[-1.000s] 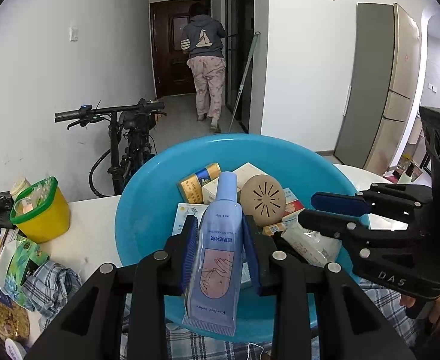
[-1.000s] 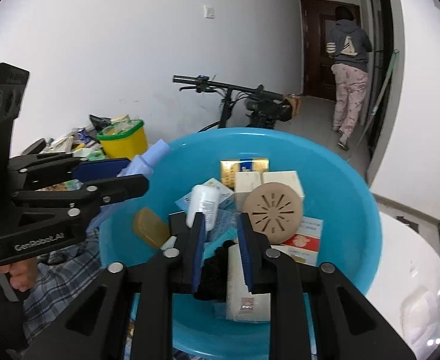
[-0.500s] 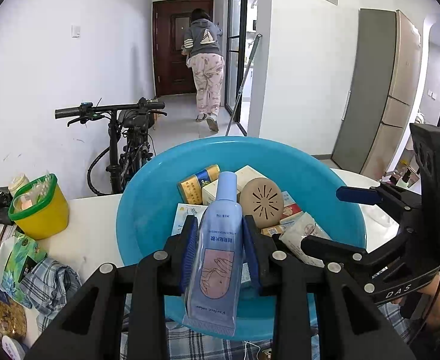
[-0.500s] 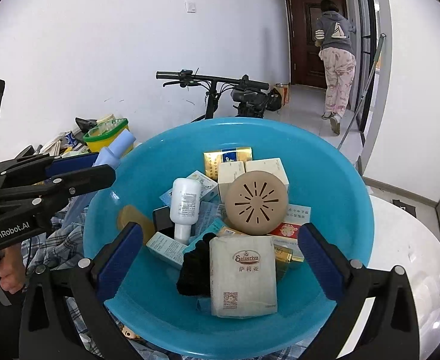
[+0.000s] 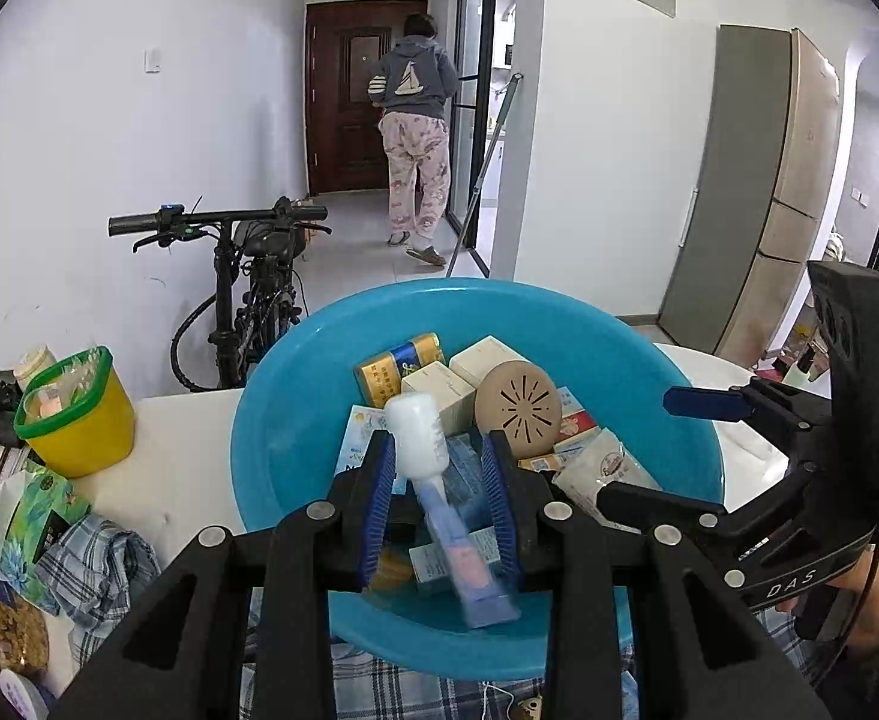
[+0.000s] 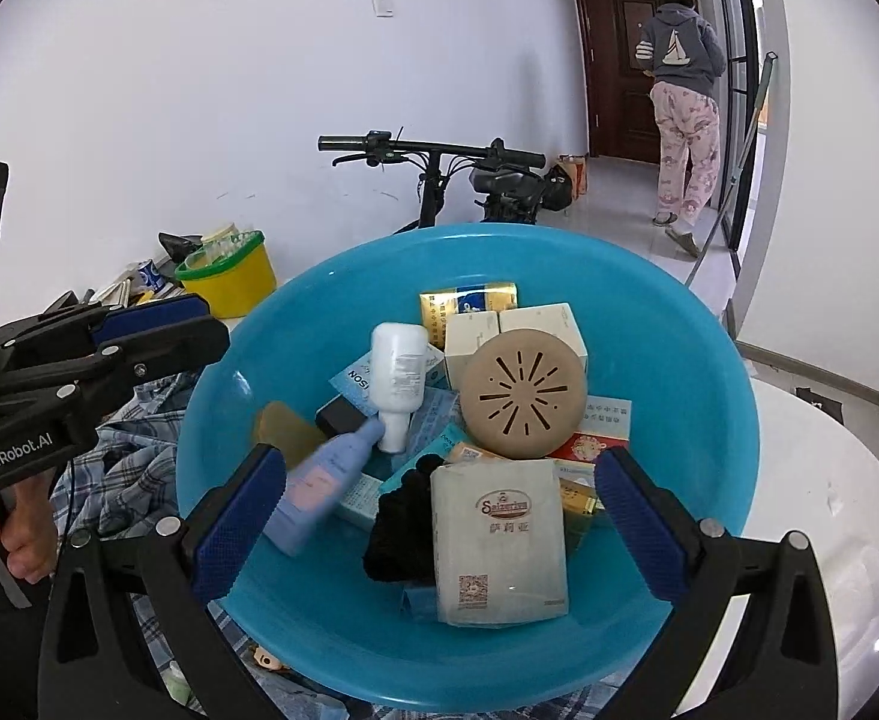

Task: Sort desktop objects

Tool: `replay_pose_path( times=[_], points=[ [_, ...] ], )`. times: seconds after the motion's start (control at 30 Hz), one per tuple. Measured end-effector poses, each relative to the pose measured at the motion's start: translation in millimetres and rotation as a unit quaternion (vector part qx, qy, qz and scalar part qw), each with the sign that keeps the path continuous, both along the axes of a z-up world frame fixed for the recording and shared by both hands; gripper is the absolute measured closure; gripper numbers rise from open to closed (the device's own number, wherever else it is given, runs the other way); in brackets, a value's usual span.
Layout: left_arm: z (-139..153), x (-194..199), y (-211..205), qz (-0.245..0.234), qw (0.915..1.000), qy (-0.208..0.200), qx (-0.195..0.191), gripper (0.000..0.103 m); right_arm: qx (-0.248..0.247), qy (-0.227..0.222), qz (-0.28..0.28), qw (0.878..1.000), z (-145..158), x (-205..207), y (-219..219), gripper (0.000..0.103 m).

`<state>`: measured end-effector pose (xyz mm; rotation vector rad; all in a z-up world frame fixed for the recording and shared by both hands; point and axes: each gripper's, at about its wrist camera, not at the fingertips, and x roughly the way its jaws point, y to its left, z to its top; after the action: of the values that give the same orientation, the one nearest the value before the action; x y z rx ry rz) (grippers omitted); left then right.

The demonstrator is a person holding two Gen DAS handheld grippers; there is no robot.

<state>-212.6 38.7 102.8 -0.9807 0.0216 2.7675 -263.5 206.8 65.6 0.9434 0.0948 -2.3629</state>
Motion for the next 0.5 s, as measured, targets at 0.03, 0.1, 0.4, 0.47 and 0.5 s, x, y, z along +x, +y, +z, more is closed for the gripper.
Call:
replay_pose_path(
  times=[0.03,0.1,0.4,0.47,0.5],
  points=[
    [-0.8,-1.4,-0.1,0.006,1.0000,-0.006,-0.003,0.030,-0.001,0.000,0.000,1.000,0.8,0.4,0.4,0.001],
    [1.2,0.1,-0.8,0.019,0.9997,0.011,-0.009,0.000,0.001,0.003,-0.002,1.000,2.1,1.0,0.6,0.001],
    [3.4,1.0,-0.7,0.037,0.9985,0.018,-0.036,0.000,-0.003,-0.002,0.003,1.000,2.2,1.5,-1.4,0.001],
    [3.2,1.3,1.9,0.040,0.9978,0.017,-0.050,0.000,-0.002,-0.008,0.021,1.000,2.5,3.8,-7.7,0.001],
    [4.1,1.9,2.1,0.037,0.9980,0.015,-0.048,0.000,0.008,-0.004,0.025,1.000,4.3,7.5,-11.6,0.001]
  ],
)
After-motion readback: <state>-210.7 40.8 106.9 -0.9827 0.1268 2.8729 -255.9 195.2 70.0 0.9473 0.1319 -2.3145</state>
